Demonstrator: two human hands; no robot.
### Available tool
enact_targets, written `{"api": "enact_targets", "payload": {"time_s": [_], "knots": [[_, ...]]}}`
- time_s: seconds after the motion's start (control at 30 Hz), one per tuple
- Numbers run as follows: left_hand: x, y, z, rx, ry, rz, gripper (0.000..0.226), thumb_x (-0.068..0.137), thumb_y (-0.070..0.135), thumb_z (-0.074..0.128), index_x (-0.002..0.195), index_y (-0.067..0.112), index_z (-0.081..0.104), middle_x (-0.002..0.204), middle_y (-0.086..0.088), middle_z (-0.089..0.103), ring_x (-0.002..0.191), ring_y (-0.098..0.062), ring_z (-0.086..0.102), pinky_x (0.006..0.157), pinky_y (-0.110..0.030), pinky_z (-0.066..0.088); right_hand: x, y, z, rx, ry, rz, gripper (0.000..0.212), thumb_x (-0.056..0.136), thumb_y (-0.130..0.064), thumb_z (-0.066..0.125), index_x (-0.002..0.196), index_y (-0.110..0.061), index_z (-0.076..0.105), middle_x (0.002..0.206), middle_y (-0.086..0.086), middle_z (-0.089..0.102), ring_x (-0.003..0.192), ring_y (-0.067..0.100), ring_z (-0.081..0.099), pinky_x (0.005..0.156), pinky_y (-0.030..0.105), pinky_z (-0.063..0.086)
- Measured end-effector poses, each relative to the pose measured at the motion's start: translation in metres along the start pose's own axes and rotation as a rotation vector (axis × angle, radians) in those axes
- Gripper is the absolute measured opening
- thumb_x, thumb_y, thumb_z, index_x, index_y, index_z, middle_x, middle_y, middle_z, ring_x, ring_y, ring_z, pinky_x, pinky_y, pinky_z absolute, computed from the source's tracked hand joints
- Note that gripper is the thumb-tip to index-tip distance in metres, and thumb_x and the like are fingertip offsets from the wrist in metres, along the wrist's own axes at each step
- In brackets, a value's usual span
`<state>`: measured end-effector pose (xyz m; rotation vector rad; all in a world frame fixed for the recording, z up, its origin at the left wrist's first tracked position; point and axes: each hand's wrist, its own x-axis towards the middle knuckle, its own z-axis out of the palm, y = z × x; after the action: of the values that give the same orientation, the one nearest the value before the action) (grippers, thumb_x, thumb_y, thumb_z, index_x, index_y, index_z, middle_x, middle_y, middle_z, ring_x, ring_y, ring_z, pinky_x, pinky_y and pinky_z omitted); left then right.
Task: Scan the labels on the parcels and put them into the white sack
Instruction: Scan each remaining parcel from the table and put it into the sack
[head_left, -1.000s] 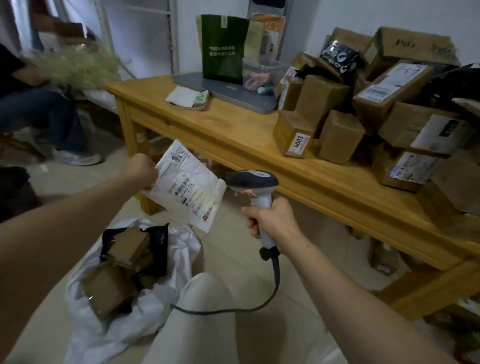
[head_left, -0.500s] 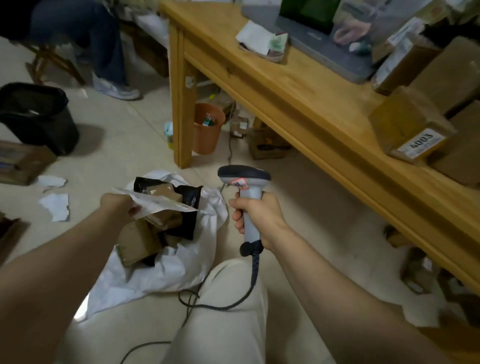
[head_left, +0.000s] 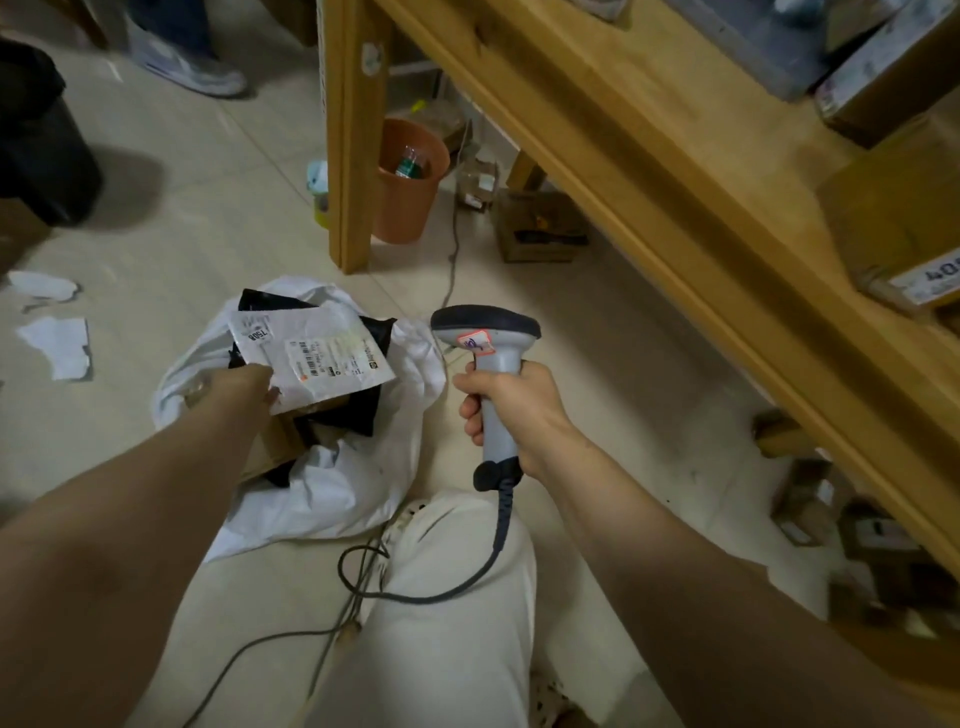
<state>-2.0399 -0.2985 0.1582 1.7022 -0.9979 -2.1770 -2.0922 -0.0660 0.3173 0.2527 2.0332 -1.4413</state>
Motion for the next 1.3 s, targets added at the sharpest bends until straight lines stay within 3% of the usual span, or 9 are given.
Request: {"api": "enact_targets", "payload": {"time_s": [0.07,0.1,0.3,0.47,0.63,0.87,1.07,1.2,1.3], "knots": [[-0.002,-0.005,-0.001,0.087,0.008,-0.009,0.044,0.100,0.006,0.046,0.143,0.006,0.038,0.134,-0.011,0.051,0.123,-0.021,0.051,0.090,-0.025,0.040,-0.001,0.001,-0.002,0.013,0.005,0.004,0.012,0.083,-0.001,0.065,0.074,-0.004,0.059,0.049,0.008,0.056,0.035,0.017,0.049,0.039,0.021,0.042],[-0.007,-0.007,0.002,0.151,0.027,0.007,0.045,0.099,0.007,0.048,0.142,0.009,0.039,0.141,-0.009,0.047,0.129,-0.023,0.046,0.091,-0.029,0.040,-0.002,0.001,-0.003,0.017,0.008,0.003,0.012,0.084,-0.002,0.065,0.074,-0.004,0.059,0.049,0.008,0.056,0.035,0.017,0.049,0.039,0.020,0.042],[-0.047,-0.009,0.035,0.682,-0.046,0.374,0.063,0.093,0.008,0.050,0.150,0.009,0.026,0.143,-0.019,0.044,0.126,-0.037,0.046,0.104,-0.043,0.041,-0.023,-0.001,-0.016,0.040,0.021,-0.033,0.012,0.084,-0.004,0.066,0.074,-0.005,0.059,0.050,0.007,0.057,0.036,0.016,0.050,0.041,0.022,0.043],[-0.120,-0.014,0.071,1.095,-0.228,1.056,0.065,0.087,0.015,0.060,0.147,0.011,0.035,0.149,-0.014,0.039,0.135,-0.032,0.036,0.109,-0.042,0.032,-0.059,-0.003,-0.046,0.117,0.084,-0.086,0.015,0.085,-0.003,0.065,0.072,-0.005,0.058,0.048,0.007,0.056,0.036,0.015,0.049,0.042,0.023,0.043],[-0.217,-0.008,0.120,1.314,-0.370,1.558,0.068,0.088,0.025,0.059,0.150,0.020,0.032,0.154,-0.005,0.033,0.144,-0.025,0.023,0.117,-0.045,0.020,-0.103,-0.013,-0.096,0.254,0.223,-0.184,0.012,0.085,-0.002,0.063,0.077,-0.003,0.054,0.044,0.005,0.054,0.033,0.015,0.047,0.039,0.021,0.040],[-0.358,-0.017,0.183,1.275,-0.464,1.951,0.067,0.087,0.026,0.060,0.148,0.022,0.034,0.152,-0.004,0.037,0.143,-0.023,0.026,0.117,-0.042,0.012,-0.182,-0.024,-0.193,0.387,0.474,-0.358,0.021,0.082,-0.001,0.062,0.064,-0.008,0.053,0.048,0.005,0.057,0.037,0.016,0.051,0.042,0.024,0.043],[-0.470,-0.038,0.236,1.139,-0.630,2.144,0.067,0.087,0.023,0.061,0.149,0.022,0.034,0.148,-0.001,0.043,0.140,-0.022,0.031,0.117,-0.041,0.015,-0.247,-0.026,-0.270,0.551,0.643,-0.464,0.021,0.082,-0.004,0.067,0.066,-0.008,0.054,0.045,0.002,0.056,0.039,0.015,0.052,0.044,0.026,0.045],[-0.532,-0.051,0.263,1.031,-0.750,2.197,0.060,0.089,0.020,0.060,0.145,0.018,0.040,0.141,-0.007,0.051,0.131,-0.026,0.043,0.109,-0.041,0.032,-0.283,-0.026,-0.315,0.661,0.749,-0.549,0.018,0.083,-0.002,0.064,0.068,-0.006,0.056,0.044,0.001,0.057,0.039,0.015,0.052,0.044,0.025,0.045],[-0.570,-0.063,0.285,0.931,-0.856,2.085,0.050,0.094,0.026,0.056,0.142,0.020,0.045,0.137,-0.007,0.055,0.123,-0.027,0.051,0.093,-0.042,0.047,-0.305,-0.024,-0.343,0.717,0.796,-0.598,0.018,0.082,0.000,0.063,0.067,-0.004,0.054,0.044,0.003,0.057,0.038,0.016,0.052,0.048,0.028,0.046]]}}
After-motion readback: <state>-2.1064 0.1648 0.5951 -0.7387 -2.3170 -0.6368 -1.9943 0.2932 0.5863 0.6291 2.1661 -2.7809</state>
